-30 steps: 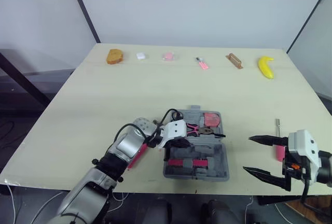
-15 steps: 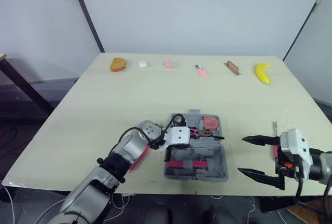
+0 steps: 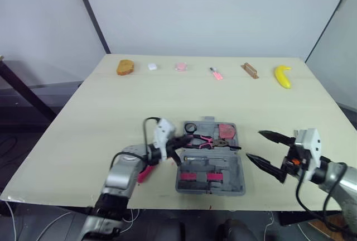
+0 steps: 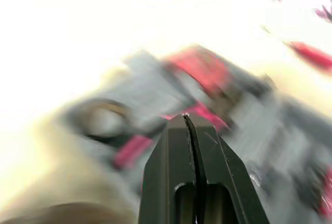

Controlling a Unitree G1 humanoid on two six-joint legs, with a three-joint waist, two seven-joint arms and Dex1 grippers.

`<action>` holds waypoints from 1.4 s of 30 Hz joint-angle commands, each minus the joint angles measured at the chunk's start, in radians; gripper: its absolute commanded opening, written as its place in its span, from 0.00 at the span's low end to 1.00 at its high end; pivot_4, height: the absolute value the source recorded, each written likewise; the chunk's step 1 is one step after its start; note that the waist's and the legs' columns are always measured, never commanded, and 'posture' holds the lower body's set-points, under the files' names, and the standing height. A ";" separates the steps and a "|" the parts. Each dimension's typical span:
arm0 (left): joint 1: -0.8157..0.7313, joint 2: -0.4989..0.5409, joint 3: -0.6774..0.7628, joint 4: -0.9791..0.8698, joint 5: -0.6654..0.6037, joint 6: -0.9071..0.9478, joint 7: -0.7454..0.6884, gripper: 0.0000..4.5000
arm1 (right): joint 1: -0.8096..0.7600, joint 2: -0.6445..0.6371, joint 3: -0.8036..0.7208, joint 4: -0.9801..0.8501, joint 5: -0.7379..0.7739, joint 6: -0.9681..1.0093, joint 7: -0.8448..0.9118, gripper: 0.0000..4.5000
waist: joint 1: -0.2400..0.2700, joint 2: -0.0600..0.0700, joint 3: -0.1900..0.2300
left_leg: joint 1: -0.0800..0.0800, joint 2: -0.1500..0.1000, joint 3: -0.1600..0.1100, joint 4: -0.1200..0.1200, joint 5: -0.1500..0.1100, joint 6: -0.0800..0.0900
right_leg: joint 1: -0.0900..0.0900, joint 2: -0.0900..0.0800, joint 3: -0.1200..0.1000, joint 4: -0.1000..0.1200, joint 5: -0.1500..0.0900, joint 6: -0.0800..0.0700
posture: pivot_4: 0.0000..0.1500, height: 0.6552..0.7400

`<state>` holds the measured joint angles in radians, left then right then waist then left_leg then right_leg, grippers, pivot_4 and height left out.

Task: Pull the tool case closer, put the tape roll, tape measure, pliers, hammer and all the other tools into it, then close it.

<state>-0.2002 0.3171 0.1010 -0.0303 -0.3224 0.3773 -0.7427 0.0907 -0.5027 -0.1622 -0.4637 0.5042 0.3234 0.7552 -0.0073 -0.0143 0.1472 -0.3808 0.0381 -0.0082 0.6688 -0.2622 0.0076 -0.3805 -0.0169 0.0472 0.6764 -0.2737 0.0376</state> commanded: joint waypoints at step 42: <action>0.331 0.338 0.132 -0.192 -0.099 0.071 -0.078 0.98 | 0.245 -0.210 -0.197 0.221 0.094 -0.323 0.504 1.00 | -0.002 -0.003 0.007 | -0.002 0.000 0.007 -0.016 -0.001 0.001 | -0.007 -0.006 0.003 -0.014 0.000 0.000 | 1.00 1.00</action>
<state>0.1690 0.6267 0.2586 -0.1470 -0.4359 0.3398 -0.8863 0.3579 -0.6873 -0.3677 -0.1860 0.5636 -0.0212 1.2390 -0.0092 -0.0173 0.1545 -0.3827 0.0379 -0.0008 0.6531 -0.2628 0.0082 -0.3867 -0.0221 0.0508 0.6628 -0.2737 0.0381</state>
